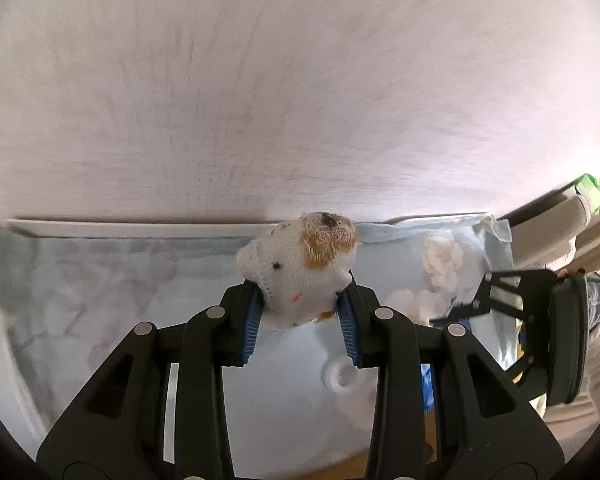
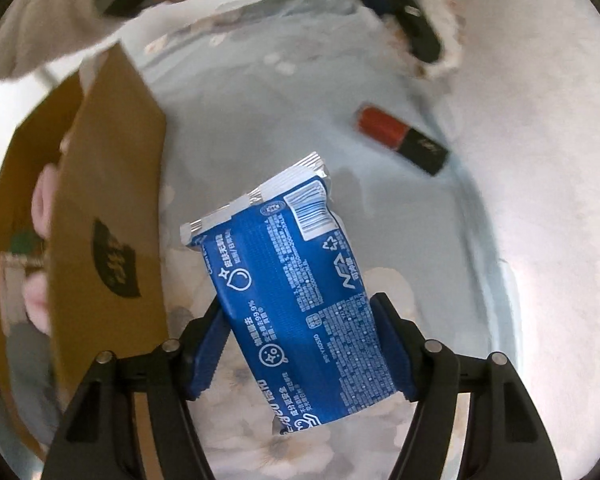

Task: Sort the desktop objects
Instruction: 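Carry the plush figure and blue packet over the box and release both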

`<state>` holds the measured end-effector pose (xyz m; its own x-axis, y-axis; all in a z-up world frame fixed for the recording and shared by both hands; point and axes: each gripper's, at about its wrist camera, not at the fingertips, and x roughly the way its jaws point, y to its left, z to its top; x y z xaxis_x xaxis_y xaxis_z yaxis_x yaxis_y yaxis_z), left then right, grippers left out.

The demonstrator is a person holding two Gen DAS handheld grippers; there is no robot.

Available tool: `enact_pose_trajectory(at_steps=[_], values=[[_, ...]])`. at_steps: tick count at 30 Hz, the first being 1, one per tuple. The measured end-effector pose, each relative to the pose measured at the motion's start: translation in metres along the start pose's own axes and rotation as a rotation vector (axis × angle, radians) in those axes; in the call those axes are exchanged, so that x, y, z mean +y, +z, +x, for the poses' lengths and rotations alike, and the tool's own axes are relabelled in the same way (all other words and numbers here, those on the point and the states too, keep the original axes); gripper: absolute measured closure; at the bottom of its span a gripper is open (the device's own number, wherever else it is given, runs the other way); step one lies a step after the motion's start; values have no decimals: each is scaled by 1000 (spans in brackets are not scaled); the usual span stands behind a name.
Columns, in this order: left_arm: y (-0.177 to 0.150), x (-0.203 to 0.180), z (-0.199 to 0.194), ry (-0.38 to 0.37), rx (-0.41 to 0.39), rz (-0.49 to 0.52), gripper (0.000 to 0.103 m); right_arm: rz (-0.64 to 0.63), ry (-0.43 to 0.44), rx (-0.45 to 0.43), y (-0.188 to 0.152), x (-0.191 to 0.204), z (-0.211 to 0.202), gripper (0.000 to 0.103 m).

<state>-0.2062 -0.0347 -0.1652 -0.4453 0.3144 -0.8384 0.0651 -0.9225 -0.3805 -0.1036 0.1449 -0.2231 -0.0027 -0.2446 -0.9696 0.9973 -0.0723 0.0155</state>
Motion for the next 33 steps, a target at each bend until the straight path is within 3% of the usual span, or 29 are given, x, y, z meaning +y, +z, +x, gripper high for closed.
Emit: enact_pose_trajectory(at_steps=[5, 16, 24, 33], values=[[-17, -26, -46, 78, -34, 14, 72, 84, -79, -26, 4, 10, -40, 38], [-86, -57, -116, 34, -45, 66, 72, 244, -116, -69, 13, 29, -104, 38], [-128, -74, -138, 32, -36, 134, 72, 312, -104, -120, 9, 69, -135, 38], [-183, -86, -148, 45, 18, 196, 72, 380, -108, -146, 4, 105, -140, 38]])
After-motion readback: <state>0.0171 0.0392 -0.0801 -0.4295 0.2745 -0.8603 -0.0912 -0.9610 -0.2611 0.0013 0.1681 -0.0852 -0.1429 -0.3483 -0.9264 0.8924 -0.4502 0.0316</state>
